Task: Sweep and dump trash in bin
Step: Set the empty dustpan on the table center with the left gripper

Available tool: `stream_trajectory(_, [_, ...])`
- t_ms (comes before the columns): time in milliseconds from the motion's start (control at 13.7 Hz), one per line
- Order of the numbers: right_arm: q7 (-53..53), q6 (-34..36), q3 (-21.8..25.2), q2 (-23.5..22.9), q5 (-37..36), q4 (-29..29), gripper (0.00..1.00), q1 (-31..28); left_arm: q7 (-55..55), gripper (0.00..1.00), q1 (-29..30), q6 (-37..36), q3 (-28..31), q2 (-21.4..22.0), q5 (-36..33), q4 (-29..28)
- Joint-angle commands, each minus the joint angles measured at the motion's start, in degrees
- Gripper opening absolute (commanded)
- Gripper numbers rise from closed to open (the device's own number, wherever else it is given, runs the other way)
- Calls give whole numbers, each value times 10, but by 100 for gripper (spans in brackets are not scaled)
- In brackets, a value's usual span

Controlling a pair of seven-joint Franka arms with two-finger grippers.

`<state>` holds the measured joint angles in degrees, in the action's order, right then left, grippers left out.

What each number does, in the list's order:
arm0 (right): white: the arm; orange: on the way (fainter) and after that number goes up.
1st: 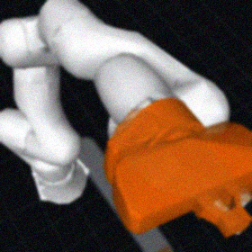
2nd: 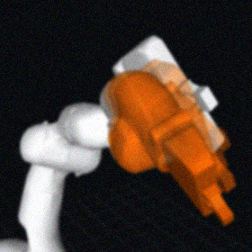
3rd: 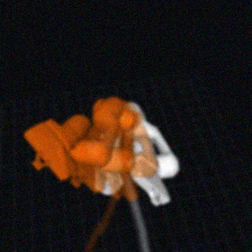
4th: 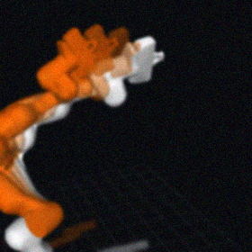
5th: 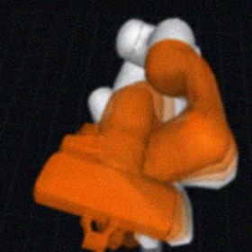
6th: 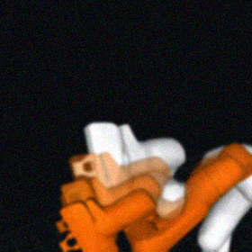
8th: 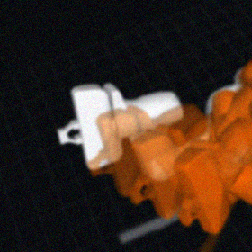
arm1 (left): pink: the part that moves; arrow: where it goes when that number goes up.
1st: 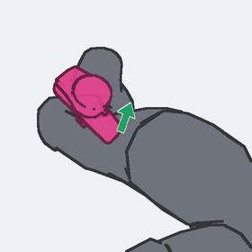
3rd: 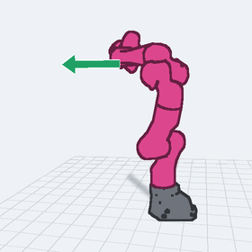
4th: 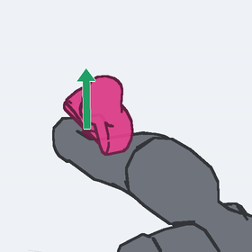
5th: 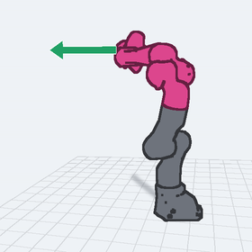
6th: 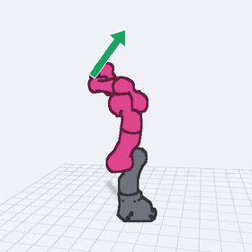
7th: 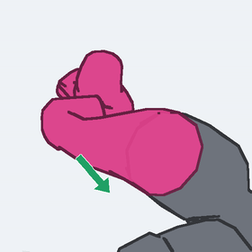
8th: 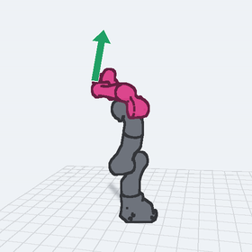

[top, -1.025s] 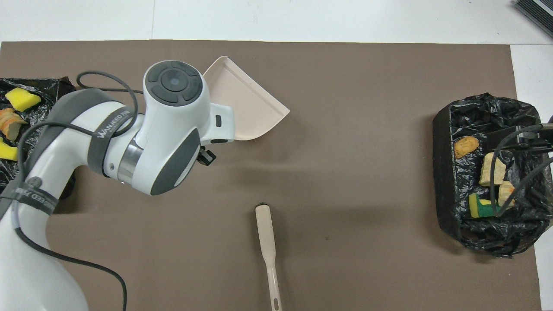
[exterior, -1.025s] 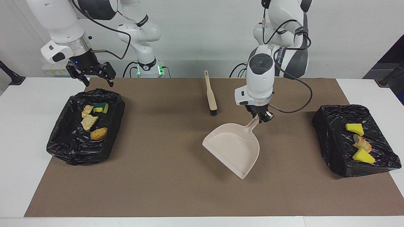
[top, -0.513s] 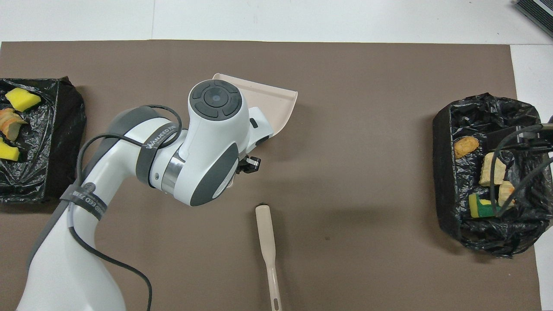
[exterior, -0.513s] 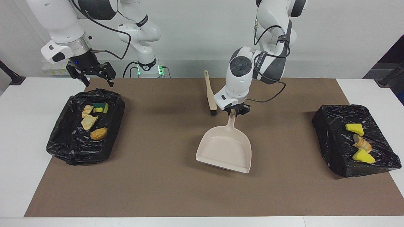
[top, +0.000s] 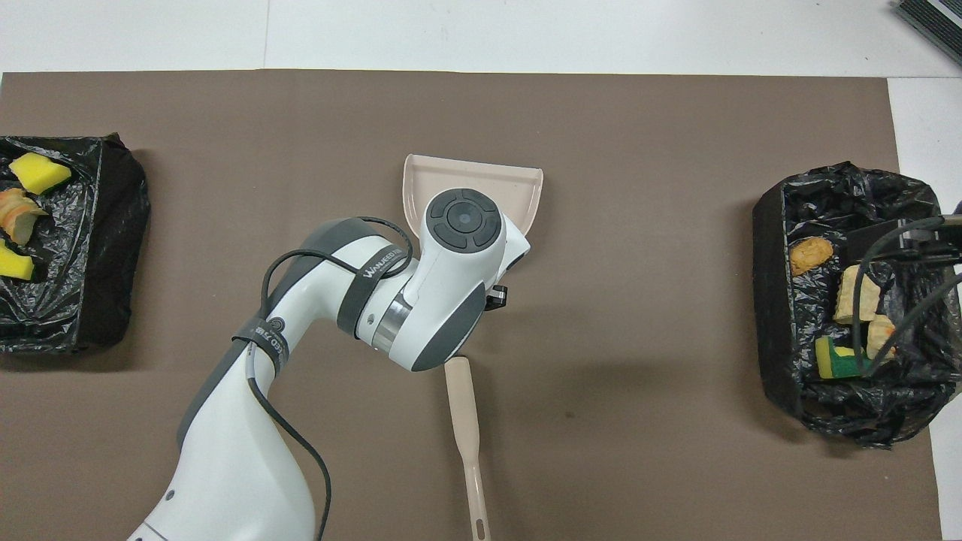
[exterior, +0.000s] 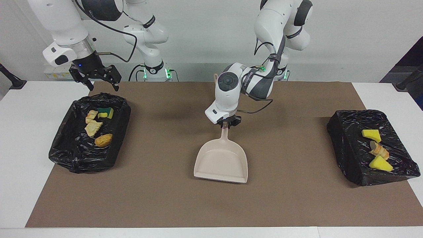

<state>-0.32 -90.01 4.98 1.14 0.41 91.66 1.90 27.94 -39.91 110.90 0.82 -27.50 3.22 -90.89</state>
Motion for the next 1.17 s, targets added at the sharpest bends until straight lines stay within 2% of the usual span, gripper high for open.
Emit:
stream_trajectory(0, [0,4,2,11,8,10,100,1,18,64,1,2,11,11,15,-7])
stream_trajectory(73, [0,4,2,11,8,10,100,1,19,100,3,-6,12,19,17,-8])
stream_trajectory(366, [0,4,2,11,8,10,100,1,16,100,56,-41,17,60,17,1])
stream_trajectory(513, [1,4,2,11,8,10,100,1,1,100,90,-59,18,67,10,17])
stream_trajectory(659, [1,4,2,11,8,10,100,1,-37,100,98,-67,25,69,-10,23])
stream_trajectory(806, [0,4,2,11,8,10,100,1,-76,100,113,-74,56,84,-14,24])
stream_trajectory(1099, [0,4,2,11,8,10,100,1,-192,100,203,-96,59,132,-8,21])
